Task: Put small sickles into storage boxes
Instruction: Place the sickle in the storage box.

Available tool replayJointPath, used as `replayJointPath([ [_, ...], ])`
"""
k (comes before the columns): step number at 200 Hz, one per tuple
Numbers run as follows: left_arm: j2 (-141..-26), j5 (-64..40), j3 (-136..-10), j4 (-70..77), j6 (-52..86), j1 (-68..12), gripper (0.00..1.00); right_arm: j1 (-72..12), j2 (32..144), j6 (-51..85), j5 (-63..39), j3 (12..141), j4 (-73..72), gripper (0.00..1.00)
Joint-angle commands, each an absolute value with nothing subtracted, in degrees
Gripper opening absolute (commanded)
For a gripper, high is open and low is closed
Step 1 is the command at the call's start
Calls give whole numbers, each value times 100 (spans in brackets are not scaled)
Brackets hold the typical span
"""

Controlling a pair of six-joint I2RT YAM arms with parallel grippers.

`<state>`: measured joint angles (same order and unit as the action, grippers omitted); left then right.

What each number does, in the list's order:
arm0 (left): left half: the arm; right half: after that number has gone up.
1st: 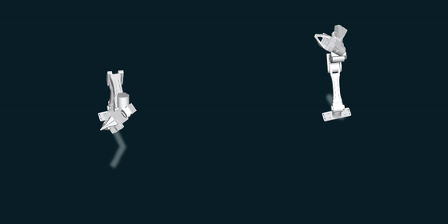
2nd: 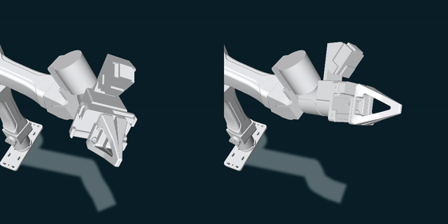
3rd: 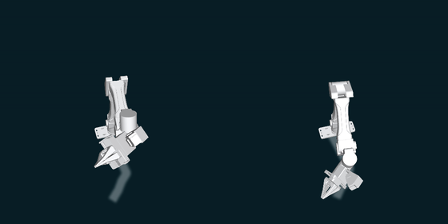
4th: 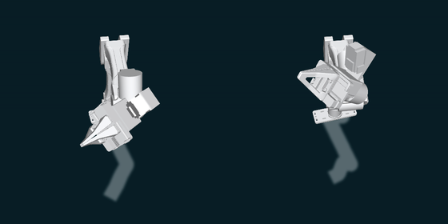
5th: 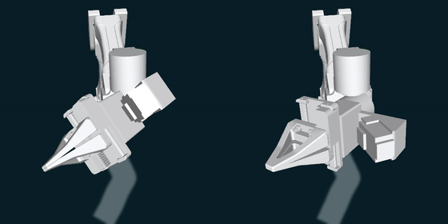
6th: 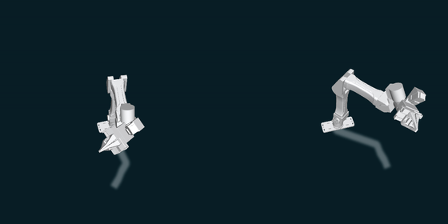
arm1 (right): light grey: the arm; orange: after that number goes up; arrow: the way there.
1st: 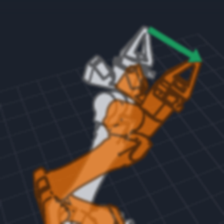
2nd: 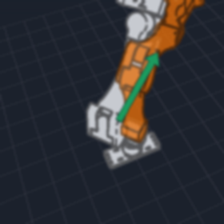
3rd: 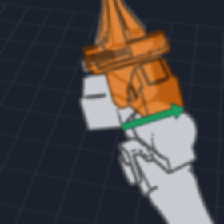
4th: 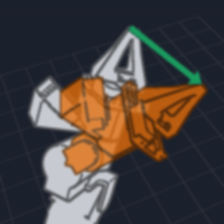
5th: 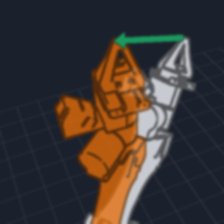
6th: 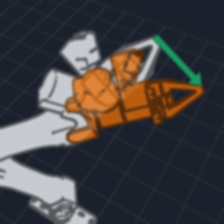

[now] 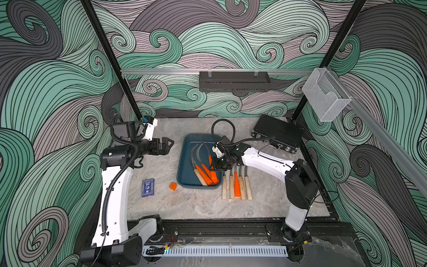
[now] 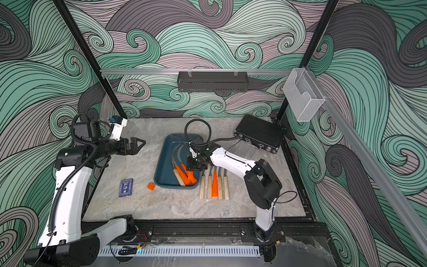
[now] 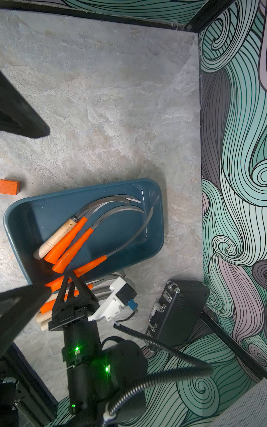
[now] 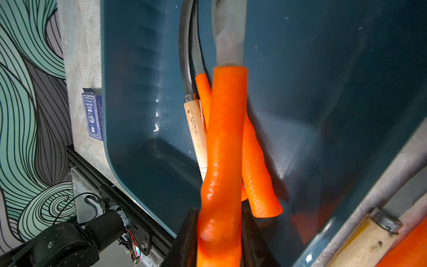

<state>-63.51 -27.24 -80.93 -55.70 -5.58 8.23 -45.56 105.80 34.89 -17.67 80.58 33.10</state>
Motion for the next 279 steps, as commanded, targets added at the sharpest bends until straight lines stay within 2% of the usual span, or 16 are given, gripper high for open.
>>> replayJointPath([
  [1,-6232,-2716,-8251,-5638,-658,861,99,-4597,10643,3388,-1601,8235,3427,0],
  [279,-6281,-2681,-8420,-5766,-800,861,99,-4974,11627,2918,-386,9299,4613,3],
])
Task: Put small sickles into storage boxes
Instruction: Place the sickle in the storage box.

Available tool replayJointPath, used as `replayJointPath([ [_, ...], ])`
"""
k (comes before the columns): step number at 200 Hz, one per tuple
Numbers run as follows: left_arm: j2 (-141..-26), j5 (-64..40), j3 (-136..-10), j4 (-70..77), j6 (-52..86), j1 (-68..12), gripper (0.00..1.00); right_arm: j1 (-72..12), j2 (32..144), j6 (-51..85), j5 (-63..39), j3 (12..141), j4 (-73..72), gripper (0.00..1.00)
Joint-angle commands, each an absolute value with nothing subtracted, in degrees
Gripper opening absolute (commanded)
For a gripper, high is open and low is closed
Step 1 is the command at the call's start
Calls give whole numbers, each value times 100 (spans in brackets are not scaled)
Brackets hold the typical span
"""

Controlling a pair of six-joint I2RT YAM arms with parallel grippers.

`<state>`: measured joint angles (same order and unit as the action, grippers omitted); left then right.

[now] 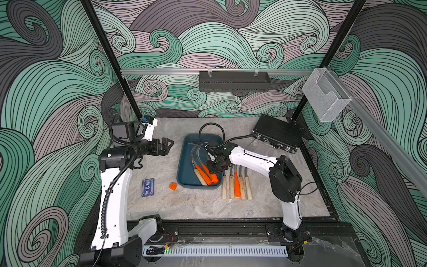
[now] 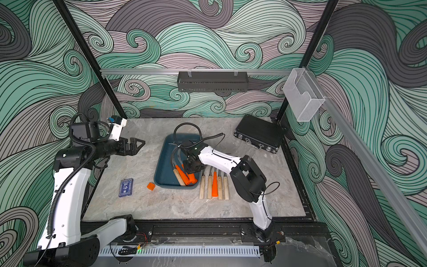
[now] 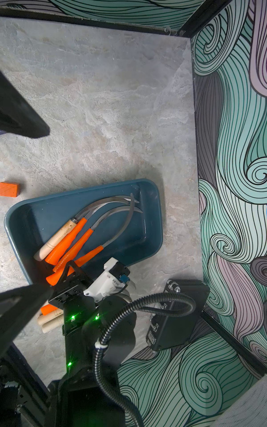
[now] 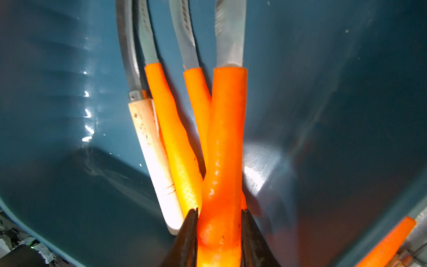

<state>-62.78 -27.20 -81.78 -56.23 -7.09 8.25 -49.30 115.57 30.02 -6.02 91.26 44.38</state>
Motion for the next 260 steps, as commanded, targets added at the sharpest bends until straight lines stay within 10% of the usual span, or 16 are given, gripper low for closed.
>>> replayJointPath([
  [1,-6278,-2685,-8420,-5766,-800,861,98,-4979,11627,2913,-382,9299,4609,4],
  [260,-6328,-2654,-8458,-5779,-853,861,99,-5088,12092,2769,-303,9622,4774,35],
])
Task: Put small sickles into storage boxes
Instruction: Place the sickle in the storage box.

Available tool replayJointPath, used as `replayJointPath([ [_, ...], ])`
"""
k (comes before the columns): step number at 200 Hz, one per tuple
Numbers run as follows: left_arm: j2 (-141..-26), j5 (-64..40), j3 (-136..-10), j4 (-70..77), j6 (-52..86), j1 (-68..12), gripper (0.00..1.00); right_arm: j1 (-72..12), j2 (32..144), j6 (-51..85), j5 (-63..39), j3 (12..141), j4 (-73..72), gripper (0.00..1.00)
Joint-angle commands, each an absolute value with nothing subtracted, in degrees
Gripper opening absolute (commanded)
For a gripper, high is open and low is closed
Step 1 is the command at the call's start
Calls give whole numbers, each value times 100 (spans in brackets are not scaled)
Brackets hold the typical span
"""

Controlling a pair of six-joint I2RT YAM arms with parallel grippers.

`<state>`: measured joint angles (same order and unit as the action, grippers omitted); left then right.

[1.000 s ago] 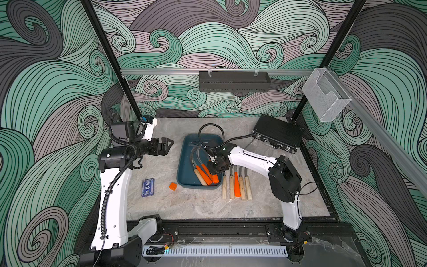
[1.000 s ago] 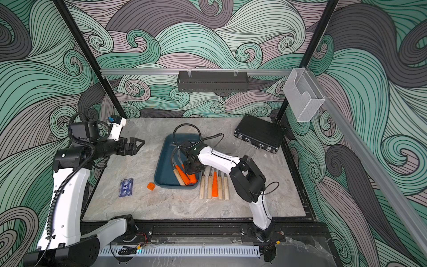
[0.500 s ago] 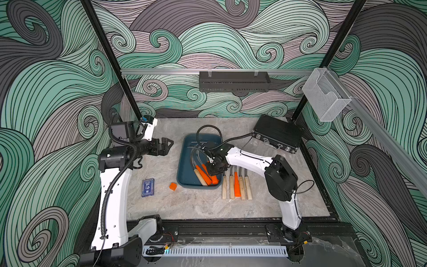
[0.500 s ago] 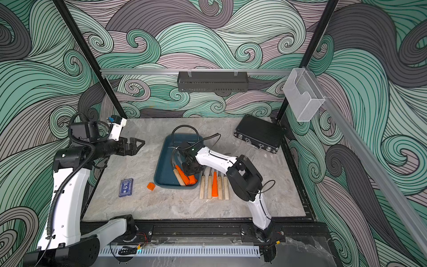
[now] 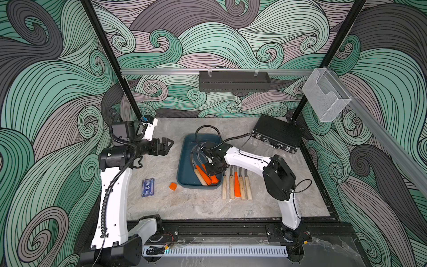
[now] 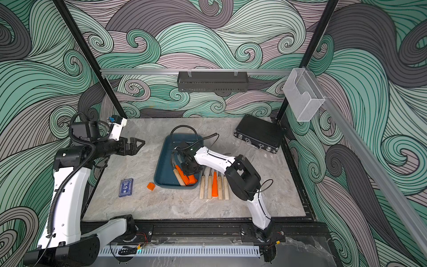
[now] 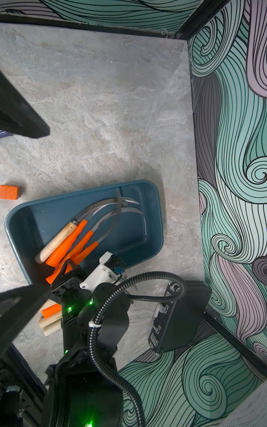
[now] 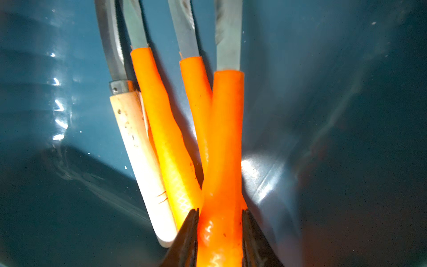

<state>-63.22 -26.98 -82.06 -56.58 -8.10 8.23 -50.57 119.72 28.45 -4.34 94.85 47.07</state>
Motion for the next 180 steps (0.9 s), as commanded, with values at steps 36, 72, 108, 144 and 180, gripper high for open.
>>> replayJointPath([
  [36,-6341,-2646,-8574,-5832,-916,861,99,-5089,12036,2740,-172,9680,4766,44],
  [72,-6394,-2525,-8823,-5906,-974,861,99,-5088,11769,2646,-28,9760,4770,46],
  [108,-6372,-2443,-8910,-5906,-940,861,99,-5089,11289,2531,291,9727,4768,47],
  [144,-6354,-2430,-8913,-5873,-900,861,99,-5088,10583,2514,865,9389,4618,48],
  [180,-6372,-2417,-8930,-5879,-897,861,99,-5084,9816,2360,1569,9069,4511,51],
])
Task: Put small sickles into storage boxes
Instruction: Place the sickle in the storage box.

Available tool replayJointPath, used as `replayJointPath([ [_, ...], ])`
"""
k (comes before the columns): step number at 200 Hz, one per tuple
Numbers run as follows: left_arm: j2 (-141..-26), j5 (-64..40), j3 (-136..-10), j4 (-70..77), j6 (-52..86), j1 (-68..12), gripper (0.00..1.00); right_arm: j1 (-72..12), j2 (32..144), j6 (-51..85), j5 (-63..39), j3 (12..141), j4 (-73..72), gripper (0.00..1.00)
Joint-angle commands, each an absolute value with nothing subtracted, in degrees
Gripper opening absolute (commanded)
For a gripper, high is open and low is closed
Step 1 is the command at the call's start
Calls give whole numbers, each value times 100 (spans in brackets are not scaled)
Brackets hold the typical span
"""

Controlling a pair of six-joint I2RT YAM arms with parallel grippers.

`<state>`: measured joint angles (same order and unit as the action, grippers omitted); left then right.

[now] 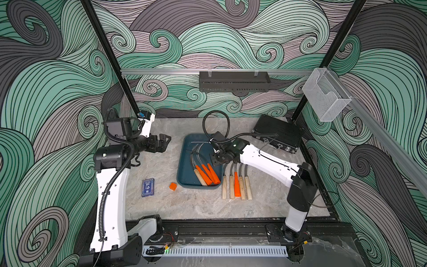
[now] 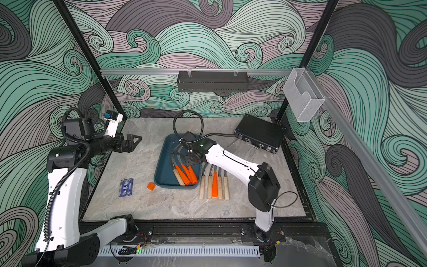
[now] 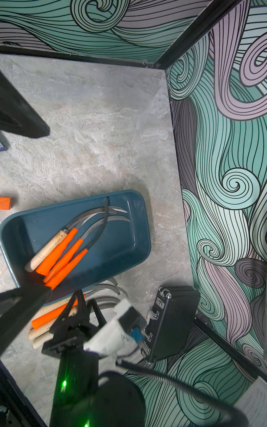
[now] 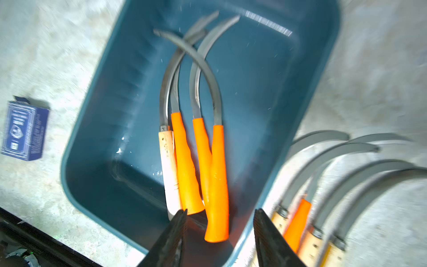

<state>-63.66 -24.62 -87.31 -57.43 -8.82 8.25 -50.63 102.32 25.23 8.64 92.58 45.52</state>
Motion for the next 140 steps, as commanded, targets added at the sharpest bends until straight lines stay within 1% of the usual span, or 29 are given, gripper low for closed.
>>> replayJointPath([
  [1,-6372,-2417,-8930,-5875,-897,861,99,-5086,9799,2353,1589,9065,4514,51],
  [14,-6365,-2404,-8922,-5879,-908,861,99,-5098,9465,2310,1911,8982,4506,52],
  [28,-6363,-2399,-8920,-5888,-894,861,99,-5088,9109,2132,2244,8735,4343,56],
  [32,-6359,-2399,-8913,-5883,-890,861,99,-5081,9020,1987,2258,8577,4246,71],
  [33,-6357,-2399,-8912,-5882,-884,861,98,-5081,9001,1965,2254,8538,4233,77],
  [34,-6356,-2399,-8908,-5885,-877,861,99,-5080,8979,1945,2243,8483,4221,79],
  [37,-6355,-2399,-8904,-5886,-871,861,99,-5066,8926,1862,2193,8356,4200,93],
  [39,-6350,-2399,-8899,-5877,-864,861,99,-5048,8894,1817,2148,8281,4183,98],
  [41,-6347,-2399,-8896,-5877,-858,857,98,-5028,8866,1792,2117,8201,4166,99],
  [47,-6337,-2406,-8882,-5867,-837,861,98,-4921,8791,1834,1926,7977,4056,99],
  [57,-6320,-2421,-8850,-5836,-818,861,99,-4687,8769,1922,1204,7772,3945,99],
  [65,-6302,-2430,-8804,-5794,-809,861,98,-4584,8795,2014,965,7720,3970,99],
  [91,-6319,-2472,-8766,-5777,-791,861,99,-4581,8518,2272,1098,7318,3688,99],
  [140,-6481,-2597,-8901,-5926,-804,861,99,-4584,7514,2383,578,6316,3048,99],
])
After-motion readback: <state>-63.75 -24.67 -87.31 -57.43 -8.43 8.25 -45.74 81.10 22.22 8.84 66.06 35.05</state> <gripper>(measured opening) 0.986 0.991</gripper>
